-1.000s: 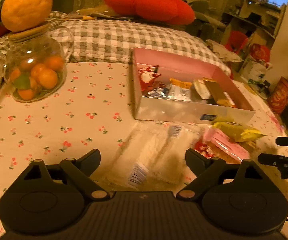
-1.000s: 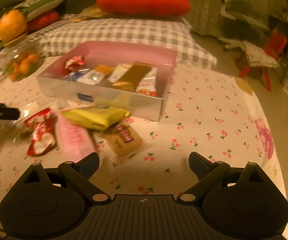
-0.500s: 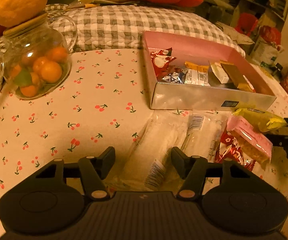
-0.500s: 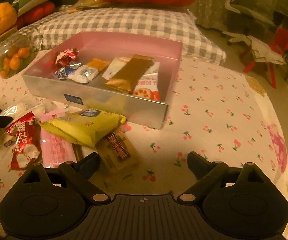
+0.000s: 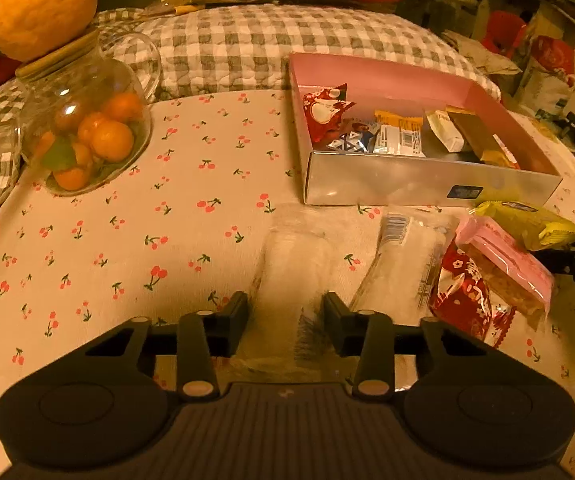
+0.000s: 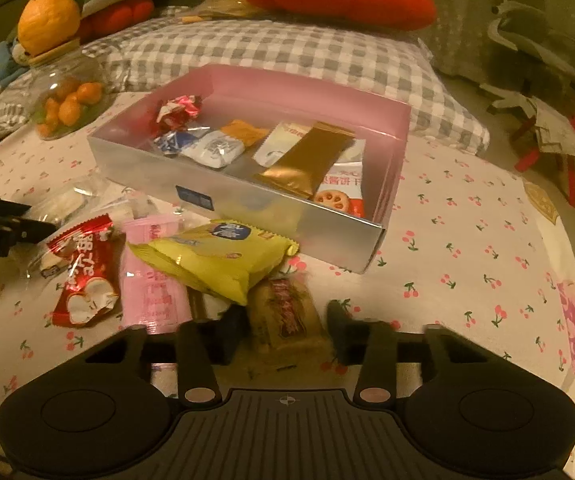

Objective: Organize snacks
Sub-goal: 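Reach the left gripper to the clear plastic packet while the right reaches the brown red-label packet, then grasp the clear packet with the left gripper while the right grasps the brown packet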

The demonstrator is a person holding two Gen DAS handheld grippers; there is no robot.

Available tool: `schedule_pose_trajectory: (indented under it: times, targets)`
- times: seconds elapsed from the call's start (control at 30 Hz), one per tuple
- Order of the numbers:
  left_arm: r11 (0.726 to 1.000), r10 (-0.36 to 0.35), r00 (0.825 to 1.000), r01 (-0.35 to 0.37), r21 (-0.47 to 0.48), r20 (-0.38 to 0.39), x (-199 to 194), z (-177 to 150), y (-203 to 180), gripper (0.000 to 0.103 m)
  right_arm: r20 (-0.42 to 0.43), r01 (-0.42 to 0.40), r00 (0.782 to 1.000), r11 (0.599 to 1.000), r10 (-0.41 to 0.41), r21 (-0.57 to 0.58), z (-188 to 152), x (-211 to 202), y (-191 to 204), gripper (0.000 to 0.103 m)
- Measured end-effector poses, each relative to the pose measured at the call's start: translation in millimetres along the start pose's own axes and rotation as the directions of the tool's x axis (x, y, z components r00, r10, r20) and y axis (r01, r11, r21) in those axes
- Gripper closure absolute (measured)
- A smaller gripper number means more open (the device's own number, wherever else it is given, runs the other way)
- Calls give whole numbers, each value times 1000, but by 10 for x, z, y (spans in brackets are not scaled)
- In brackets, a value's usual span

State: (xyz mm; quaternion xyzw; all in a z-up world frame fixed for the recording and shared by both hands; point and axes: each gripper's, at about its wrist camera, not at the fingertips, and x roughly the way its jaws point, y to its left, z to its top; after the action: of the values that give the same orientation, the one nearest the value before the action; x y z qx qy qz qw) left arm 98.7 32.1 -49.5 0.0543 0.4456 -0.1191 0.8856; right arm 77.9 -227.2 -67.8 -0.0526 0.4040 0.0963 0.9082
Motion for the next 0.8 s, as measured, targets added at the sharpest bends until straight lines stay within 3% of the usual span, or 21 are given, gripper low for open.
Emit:
schedule_pose_trajectory:
  times: [0.27, 0.63, 0.8]
  targets:
    - [1000, 18, 1000, -18, -24, -11, -35, -40, 13, 70, -18, 44, 999, 999, -43, 14, -36, -44, -32, 70]
    - [995, 50, 995, -56, -81, -83, -125, -101, 31, 70, -51, 97, 994, 994, -95, 46, -85, -101, -65, 70]
    - [997, 10, 998, -14, -69, -56, -105, -105, 54, 61, -21, 83, 996, 996, -82, 33, -108, -95, -73, 66]
